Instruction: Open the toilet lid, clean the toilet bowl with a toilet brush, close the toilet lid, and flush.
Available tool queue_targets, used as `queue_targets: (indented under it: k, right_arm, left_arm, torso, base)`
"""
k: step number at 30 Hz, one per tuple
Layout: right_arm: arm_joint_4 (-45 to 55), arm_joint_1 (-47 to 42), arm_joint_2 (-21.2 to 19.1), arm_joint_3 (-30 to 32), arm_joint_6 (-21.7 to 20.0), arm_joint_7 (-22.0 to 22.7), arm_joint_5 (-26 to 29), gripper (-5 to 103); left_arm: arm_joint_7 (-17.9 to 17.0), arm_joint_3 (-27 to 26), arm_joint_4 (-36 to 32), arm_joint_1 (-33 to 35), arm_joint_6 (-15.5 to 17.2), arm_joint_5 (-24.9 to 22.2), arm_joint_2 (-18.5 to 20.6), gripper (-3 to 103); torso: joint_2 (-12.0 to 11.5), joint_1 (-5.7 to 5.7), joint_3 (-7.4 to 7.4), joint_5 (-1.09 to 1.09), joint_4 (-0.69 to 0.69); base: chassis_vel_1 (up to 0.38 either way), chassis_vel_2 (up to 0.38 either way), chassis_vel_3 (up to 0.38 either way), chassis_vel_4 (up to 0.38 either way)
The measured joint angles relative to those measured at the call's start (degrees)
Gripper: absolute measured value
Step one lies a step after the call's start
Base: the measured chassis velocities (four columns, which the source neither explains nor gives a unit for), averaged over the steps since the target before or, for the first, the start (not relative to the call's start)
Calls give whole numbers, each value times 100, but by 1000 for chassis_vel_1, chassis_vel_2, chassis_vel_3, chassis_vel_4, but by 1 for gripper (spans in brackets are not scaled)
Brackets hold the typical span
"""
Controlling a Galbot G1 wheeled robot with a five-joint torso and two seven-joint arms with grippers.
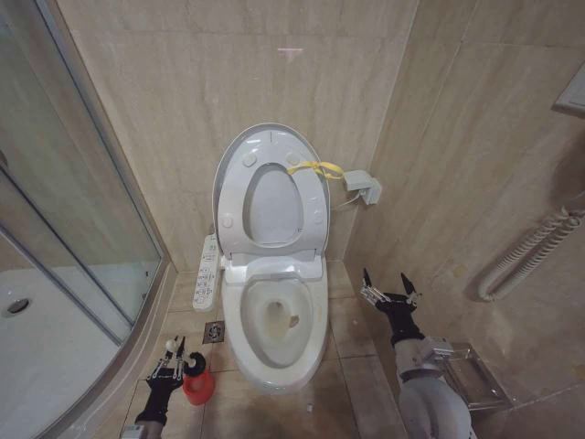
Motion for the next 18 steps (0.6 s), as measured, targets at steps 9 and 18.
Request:
queue_targets:
  k: [9, 18]
  right_arm:
    - [0, 0, 0, 0, 0, 0, 0, 100]
    - [1, 0, 0, 0, 0, 0, 0, 100]
  left_arm:
    - [-249, -189, -1843, 1031, 268, 57, 45, 17]
    - [-272, -19, -3001, 1364, 451, -66, 177, 17]
  torso:
    - [0, 0, 0, 1, 1]
    - [0, 0, 0, 1, 0]
  base:
    - [0, 0, 0, 0]
    - [0, 0, 0, 0]
